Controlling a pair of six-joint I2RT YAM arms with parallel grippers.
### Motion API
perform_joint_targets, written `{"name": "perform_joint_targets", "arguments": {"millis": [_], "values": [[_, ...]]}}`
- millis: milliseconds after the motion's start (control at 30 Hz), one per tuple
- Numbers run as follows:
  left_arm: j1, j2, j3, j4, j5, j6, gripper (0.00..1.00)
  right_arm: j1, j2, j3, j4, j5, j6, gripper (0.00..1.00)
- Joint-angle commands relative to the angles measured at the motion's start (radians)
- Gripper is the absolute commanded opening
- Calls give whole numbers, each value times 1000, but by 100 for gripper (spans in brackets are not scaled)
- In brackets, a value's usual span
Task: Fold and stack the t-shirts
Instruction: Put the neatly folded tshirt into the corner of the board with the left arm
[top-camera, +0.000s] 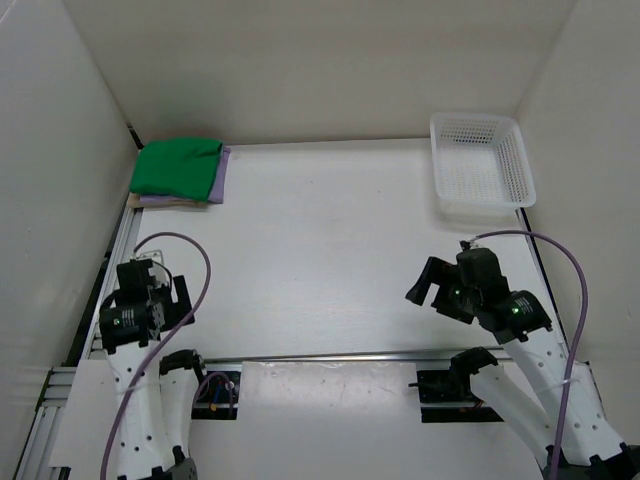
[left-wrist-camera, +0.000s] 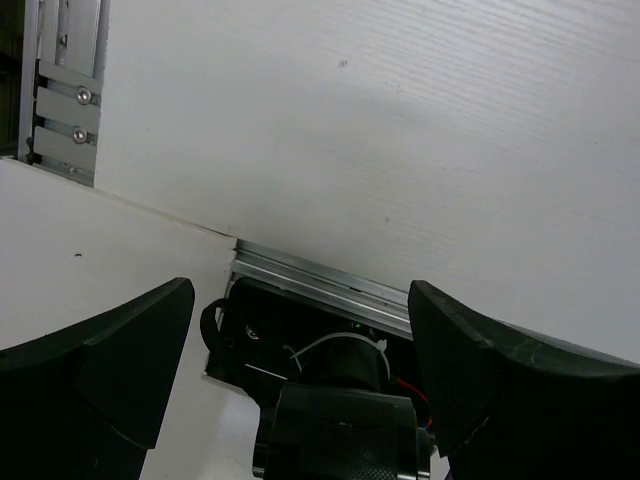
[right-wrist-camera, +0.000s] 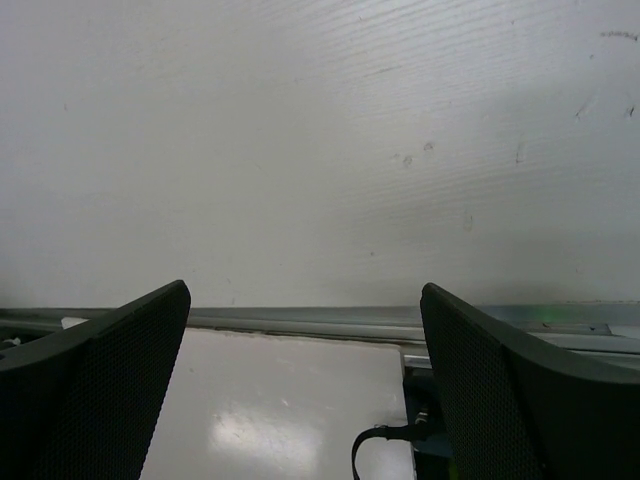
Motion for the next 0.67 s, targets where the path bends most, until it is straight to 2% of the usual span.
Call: {"name": "perform_joint_targets", "arguments": {"millis": [0, 167, 633], "values": [[8, -58, -46, -11, -21, -1, 100, -3, -16, -26, -14, -21, 21, 100], [8, -78, -55, -35, 34, -1, 100, -3, -41, -44, -14, -41, 42, 100], [27, -97, -55, -35, 43, -1, 100, -3, -197, -76, -83, -61, 60, 100]]}}
